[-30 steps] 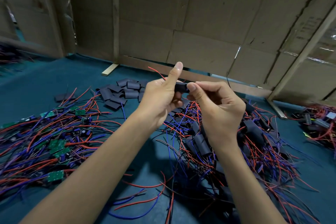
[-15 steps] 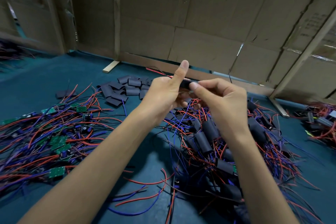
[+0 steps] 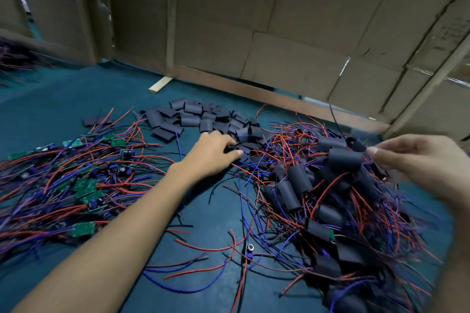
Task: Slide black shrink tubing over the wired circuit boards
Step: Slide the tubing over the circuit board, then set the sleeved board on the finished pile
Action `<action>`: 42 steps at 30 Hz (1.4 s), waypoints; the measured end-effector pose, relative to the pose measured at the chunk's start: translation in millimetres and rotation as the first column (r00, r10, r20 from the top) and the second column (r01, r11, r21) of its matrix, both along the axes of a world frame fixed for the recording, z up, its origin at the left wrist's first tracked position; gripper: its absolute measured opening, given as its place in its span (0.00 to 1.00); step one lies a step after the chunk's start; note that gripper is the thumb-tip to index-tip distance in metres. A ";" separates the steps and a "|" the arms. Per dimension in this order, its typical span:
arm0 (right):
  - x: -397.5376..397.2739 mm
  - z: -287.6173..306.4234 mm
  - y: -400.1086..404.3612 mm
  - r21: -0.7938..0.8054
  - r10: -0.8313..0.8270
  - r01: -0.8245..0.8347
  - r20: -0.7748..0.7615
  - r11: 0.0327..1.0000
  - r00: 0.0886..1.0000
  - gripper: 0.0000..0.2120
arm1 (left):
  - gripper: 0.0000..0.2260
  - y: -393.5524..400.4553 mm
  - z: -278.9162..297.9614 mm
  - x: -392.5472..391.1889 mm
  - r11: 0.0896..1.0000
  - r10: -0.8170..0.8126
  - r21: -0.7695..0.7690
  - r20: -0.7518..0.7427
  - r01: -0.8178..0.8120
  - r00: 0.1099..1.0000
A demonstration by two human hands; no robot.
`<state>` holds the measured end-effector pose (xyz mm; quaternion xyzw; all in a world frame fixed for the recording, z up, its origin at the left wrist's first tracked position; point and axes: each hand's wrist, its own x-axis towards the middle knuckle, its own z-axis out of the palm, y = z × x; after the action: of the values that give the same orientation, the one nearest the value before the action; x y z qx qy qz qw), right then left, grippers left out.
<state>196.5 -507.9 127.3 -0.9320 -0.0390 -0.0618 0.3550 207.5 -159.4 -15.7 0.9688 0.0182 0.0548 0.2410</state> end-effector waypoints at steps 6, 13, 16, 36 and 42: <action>-11.2 12.4 21.8 0.066 0.078 -0.092 0.196 0.994 0.978 0.05 | 0.22 -12.3 -2.4 4.5 0.976 0.101 -0.191 -0.012 -0.101 0.995; -18.6 9.3 65.8 0.050 0.199 -0.217 0.232 0.975 0.952 0.05 | 0.10 -6.2 26.0 2.0 0.948 0.122 -0.262 -0.230 -0.183 0.965; -20.0 5.1 80.3 0.025 0.235 -0.248 0.240 0.969 0.942 0.04 | 0.05 3.5 56.1 -9.2 0.909 0.109 -0.381 -0.177 -0.170 0.978; -22.1 -8.7 110.9 0.076 0.166 -0.176 0.126 0.981 0.978 0.30 | 0.22 -37.9 106.7 -59.8 0.965 -0.225 0.001 -0.502 0.261 0.835; -16.1 -3.0 81.2 0.239 0.039 -0.078 0.161 0.968 0.986 0.17 | 0.26 -79.0 62.4 -69.4 0.934 -0.169 0.061 -0.793 0.353 0.585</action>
<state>180.4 -426.8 124.3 -0.8719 -0.0861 -0.1278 0.4648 138.2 -238.4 46.8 0.9082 -0.0289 -0.4027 0.1099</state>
